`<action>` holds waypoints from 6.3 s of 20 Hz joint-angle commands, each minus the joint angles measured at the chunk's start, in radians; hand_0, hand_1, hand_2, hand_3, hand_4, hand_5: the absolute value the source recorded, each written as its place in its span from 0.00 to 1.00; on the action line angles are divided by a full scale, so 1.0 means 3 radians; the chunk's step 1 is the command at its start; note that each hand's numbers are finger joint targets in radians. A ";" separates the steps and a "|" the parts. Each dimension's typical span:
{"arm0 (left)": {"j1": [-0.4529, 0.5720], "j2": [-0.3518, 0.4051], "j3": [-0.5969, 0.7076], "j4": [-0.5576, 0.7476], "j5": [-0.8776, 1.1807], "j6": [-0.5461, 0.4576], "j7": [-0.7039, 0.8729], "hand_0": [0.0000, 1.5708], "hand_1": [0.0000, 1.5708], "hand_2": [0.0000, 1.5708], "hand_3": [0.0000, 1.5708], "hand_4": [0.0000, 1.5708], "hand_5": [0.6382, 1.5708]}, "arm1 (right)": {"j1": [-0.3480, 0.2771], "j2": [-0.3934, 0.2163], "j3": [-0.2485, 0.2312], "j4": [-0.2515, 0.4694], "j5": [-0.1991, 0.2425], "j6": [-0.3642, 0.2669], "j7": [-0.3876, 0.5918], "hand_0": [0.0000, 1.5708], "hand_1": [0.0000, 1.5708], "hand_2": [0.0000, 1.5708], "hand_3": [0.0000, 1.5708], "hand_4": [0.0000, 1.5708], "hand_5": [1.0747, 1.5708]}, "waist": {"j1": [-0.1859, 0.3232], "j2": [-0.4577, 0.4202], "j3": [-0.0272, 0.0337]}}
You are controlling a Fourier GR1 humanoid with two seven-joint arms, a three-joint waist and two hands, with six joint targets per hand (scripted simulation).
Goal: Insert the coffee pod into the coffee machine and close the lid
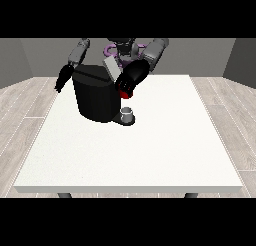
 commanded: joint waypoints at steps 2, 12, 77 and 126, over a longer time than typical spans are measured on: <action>-0.0081 0.0028 -0.0013 -0.0005 -0.0076 0.0061 0.0016 0.00 0.00 0.40 0.31 0.00 1.00 | -0.0046 -0.0036 -0.0034 0.0121 0.0072 -0.0071 -0.0053 0.00 0.00 0.00 0.00 0.09 1.00 | 0.0078 0.0057 -0.0003; -0.0114 0.0037 0.0028 0.0018 -0.0105 0.0041 0.0064 0.00 0.00 0.19 0.13 0.00 1.00 | -0.0042 0.0036 -0.0091 0.0230 -0.0009 -0.0097 -0.0143 0.00 0.00 0.00 0.00 0.09 1.00 | 0.0167 0.0028 -0.0002; 0.3350 -0.1755 0.0183 -0.2533 0.2597 -0.0174 0.0857 0.00 0.00 0.00 0.00 0.23 1.00 | -0.0495 -0.0246 -0.0386 0.0944 -0.0763 0.0642 0.0098 0.00 0.00 0.00 0.00 0.00 1.00 | 0.1762 -0.1331 -0.0004; 0.2852 -0.1603 -0.0059 -0.2501 0.2606 -0.0308 0.0548 0.00 0.00 0.00 0.00 0.23 1.00 | -0.1888 -0.0693 -0.0066 0.0404 0.0005 0.0499 0.1099 0.00 0.00 0.00 0.00 0.00 1.00 | 0.2793 -0.0457 -0.0004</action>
